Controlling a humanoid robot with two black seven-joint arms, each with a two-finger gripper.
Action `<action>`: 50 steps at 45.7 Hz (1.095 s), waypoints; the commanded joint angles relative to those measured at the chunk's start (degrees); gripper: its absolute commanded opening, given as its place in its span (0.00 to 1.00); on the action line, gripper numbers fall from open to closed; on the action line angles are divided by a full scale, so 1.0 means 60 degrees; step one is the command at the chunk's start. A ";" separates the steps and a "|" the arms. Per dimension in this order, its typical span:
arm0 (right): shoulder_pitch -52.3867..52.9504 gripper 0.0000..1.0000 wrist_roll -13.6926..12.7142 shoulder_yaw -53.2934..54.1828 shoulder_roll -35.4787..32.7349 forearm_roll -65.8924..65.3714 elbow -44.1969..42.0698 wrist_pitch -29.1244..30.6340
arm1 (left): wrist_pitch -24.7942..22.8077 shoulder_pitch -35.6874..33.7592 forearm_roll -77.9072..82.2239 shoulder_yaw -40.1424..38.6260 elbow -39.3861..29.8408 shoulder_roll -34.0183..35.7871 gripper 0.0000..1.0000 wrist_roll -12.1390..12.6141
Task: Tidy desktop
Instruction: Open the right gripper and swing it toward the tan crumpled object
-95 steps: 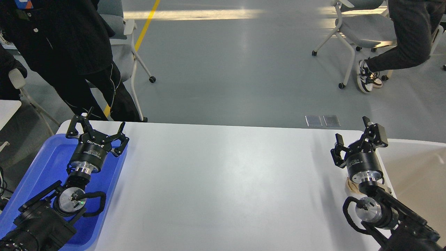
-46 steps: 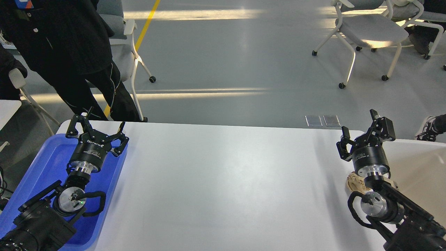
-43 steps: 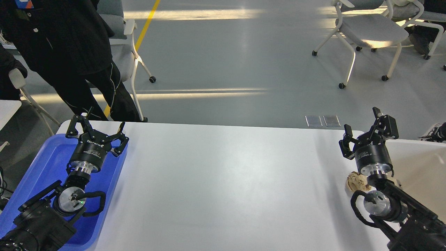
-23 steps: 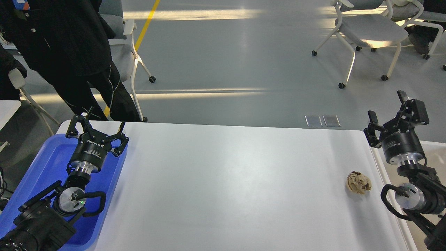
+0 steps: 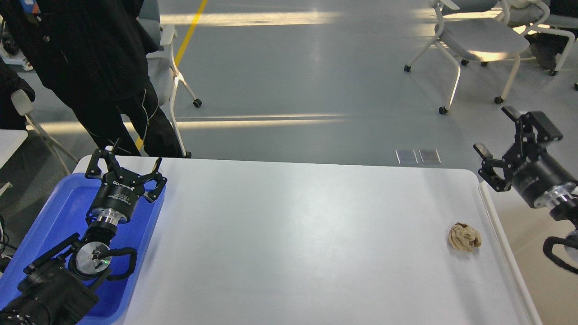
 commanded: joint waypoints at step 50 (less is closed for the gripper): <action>0.1965 1.00 -0.4742 -0.4609 -0.0406 -0.6575 -0.0661 -0.2052 | 0.0001 0.0001 -0.0001 0.0001 0.0000 0.0000 1.00 -0.0002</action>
